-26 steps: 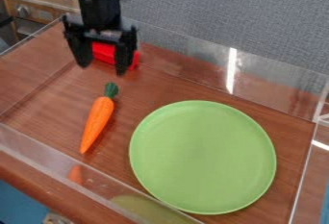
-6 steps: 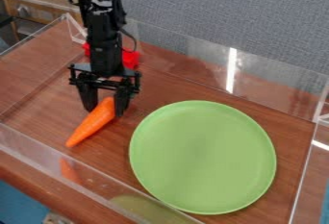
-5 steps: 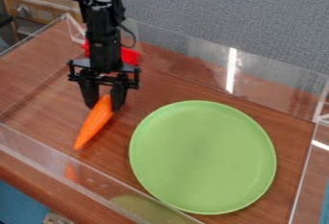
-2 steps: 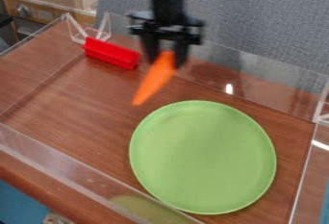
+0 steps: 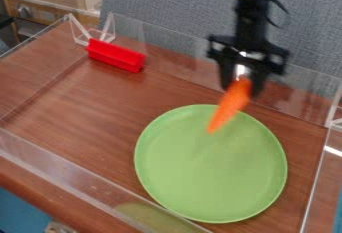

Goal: Put the carrot on the right side

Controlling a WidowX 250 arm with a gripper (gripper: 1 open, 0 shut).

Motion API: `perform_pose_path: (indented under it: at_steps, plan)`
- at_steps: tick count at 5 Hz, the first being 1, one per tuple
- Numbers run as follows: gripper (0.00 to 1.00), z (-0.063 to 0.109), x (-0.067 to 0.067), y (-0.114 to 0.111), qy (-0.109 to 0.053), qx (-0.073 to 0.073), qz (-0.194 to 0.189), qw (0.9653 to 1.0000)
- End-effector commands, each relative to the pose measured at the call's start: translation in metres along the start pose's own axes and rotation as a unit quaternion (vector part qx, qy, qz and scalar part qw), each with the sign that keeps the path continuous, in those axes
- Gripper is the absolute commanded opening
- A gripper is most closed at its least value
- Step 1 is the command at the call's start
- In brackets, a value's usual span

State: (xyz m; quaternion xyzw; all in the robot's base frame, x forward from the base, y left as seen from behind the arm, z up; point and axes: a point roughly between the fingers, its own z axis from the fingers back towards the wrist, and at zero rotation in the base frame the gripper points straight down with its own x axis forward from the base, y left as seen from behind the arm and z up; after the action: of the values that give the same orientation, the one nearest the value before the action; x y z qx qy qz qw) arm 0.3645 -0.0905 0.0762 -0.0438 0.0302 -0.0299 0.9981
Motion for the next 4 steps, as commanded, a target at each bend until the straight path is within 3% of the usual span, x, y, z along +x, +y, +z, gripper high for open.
perform_pose_path:
  at_steps: [1, 2, 4]
  plan:
    - [0.00, 0.007, 0.014, -0.010, -0.034, 0.001, 0.003, 0.9994]
    - [0.00, -0.004, 0.021, -0.006, -0.037, -0.005, 0.006, 0.9993]
    - [0.00, -0.005, 0.012, -0.011, -0.038, -0.015, -0.005, 0.9991]
